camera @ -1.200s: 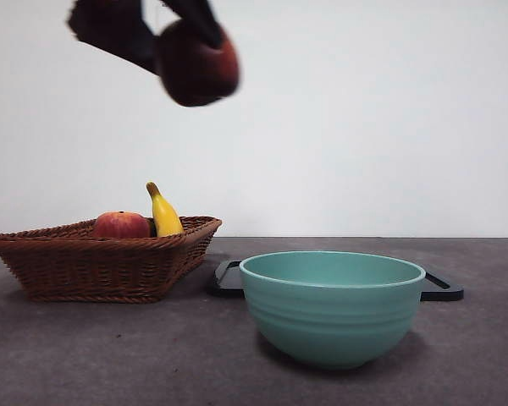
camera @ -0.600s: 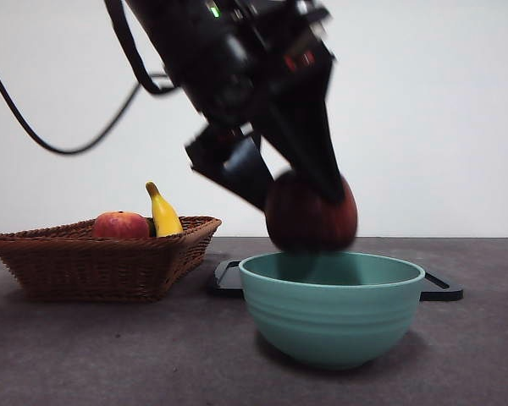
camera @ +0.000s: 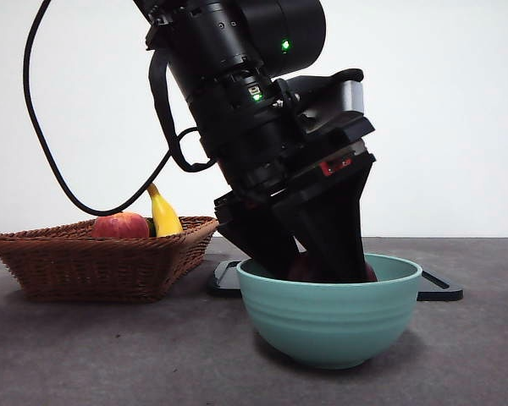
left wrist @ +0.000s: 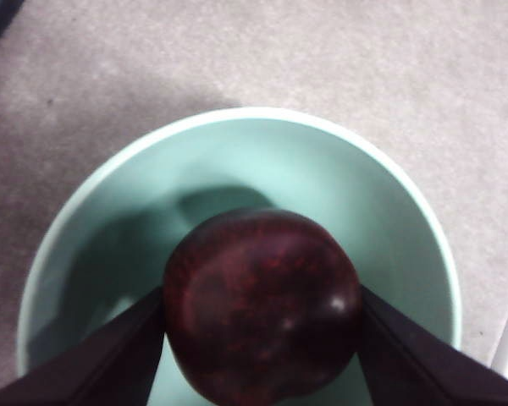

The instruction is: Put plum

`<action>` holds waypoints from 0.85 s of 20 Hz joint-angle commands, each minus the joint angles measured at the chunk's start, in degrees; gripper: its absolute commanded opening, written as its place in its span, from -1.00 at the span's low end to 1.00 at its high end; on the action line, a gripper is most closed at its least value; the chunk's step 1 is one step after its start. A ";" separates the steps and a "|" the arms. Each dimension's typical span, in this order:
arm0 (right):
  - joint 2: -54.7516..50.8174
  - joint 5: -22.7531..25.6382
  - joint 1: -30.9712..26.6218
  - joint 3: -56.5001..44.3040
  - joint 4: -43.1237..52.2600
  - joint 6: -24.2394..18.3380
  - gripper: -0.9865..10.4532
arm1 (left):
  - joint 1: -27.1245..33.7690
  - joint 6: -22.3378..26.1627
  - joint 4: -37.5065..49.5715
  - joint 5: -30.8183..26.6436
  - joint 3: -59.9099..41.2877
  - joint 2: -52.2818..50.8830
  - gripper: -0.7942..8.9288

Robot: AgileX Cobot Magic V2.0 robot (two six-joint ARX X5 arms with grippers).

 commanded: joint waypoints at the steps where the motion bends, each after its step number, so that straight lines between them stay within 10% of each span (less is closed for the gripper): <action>1: 0.37 0.09 0.24 1.09 0.17 0.55 -0.13 | -0.98 0.68 0.07 -0.09 1.16 1.36 -0.10; 17: 0.37 0.09 0.24 1.09 0.11 0.52 -0.13 | 0.59 -1.42 -8.68 -0.07 11.80 -2.49 -0.06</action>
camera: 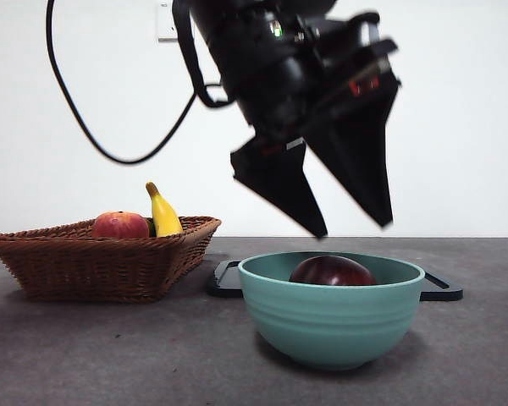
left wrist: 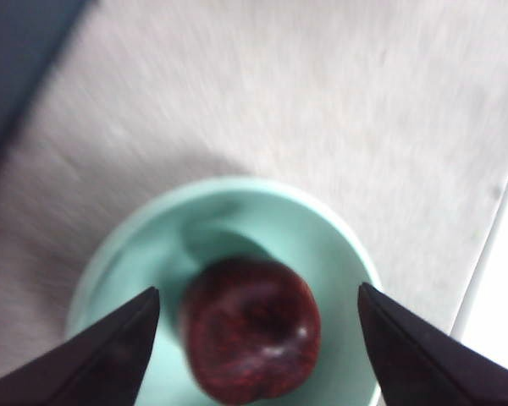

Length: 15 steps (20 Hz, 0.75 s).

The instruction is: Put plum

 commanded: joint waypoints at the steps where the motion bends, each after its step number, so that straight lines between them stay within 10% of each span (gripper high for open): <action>1: 0.37 0.09 0.24 1.09 0.09 0.55 -0.13 | 1.49 -0.87 0.33 -0.07 2.51 -3.26 -0.06; 15: 0.39 1.53 0.24 1.09 0.15 0.35 -0.13 | 25.70 -1.86 -8.90 1.33 -0.33 -35.08 -0.07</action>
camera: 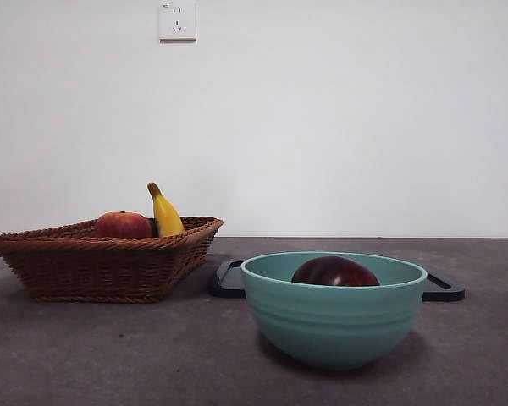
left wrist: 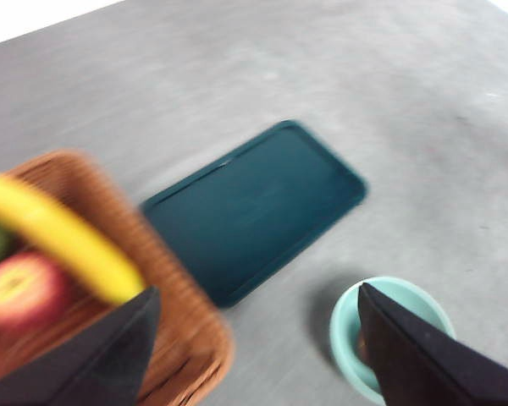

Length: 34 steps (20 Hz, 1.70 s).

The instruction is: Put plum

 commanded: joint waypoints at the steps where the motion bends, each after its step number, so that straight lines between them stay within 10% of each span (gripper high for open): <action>1: 0.39 0.17 0.22 1.09 0.20 0.33 -0.13 | 2.21 0.70 -1.44 2.58 -2.58 -2.86 -0.07; 12: 0.39 0.17 0.24 1.09 0.33 0.22 -0.13 | 4.55 1.42 -4.11 24.28 -28.30 -15.28 -0.07; 29: 6.43 3.32 4.55 -9.05 10.51 7.17 -0.13 | 4.55 2.84 -6.05 25.99 -28.61 -15.26 -0.07; 34: 14.34 12.85 12.15 -11.23 20.22 9.68 -0.20 | 4.55 2.89 -6.05 25.99 -28.61 -15.26 -0.07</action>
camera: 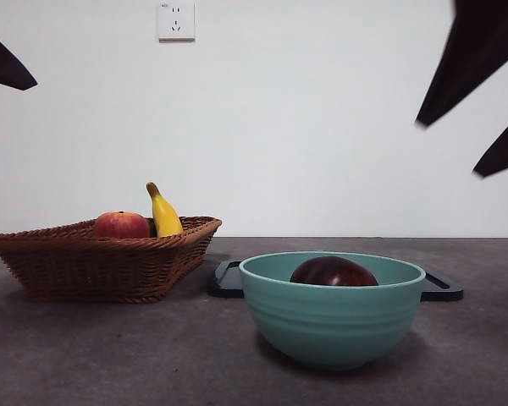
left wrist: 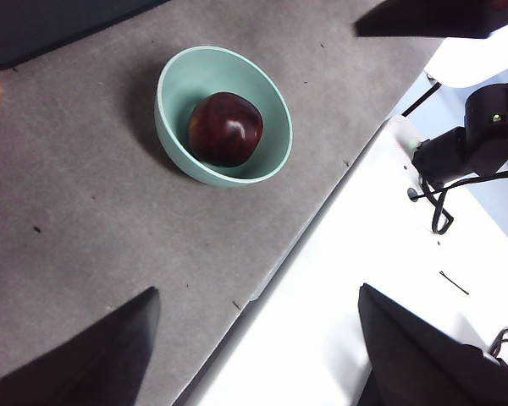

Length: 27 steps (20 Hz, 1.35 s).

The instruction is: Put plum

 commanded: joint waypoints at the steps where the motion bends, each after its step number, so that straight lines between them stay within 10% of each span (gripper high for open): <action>1: 4.33 3.72 3.37 -0.17 3.15 1.38 -0.24 | -0.22 0.90 0.33 0.35 0.55 0.24 -0.07; 12: 20.65 16.35 12.15 -0.17 15.17 3.28 -0.39 | -0.22 0.90 0.33 0.35 0.55 0.24 -0.07; 27: 24.35 15.98 13.90 -0.11 18.18 4.37 -0.81 | -0.22 1.38 0.39 0.33 0.55 0.24 -0.07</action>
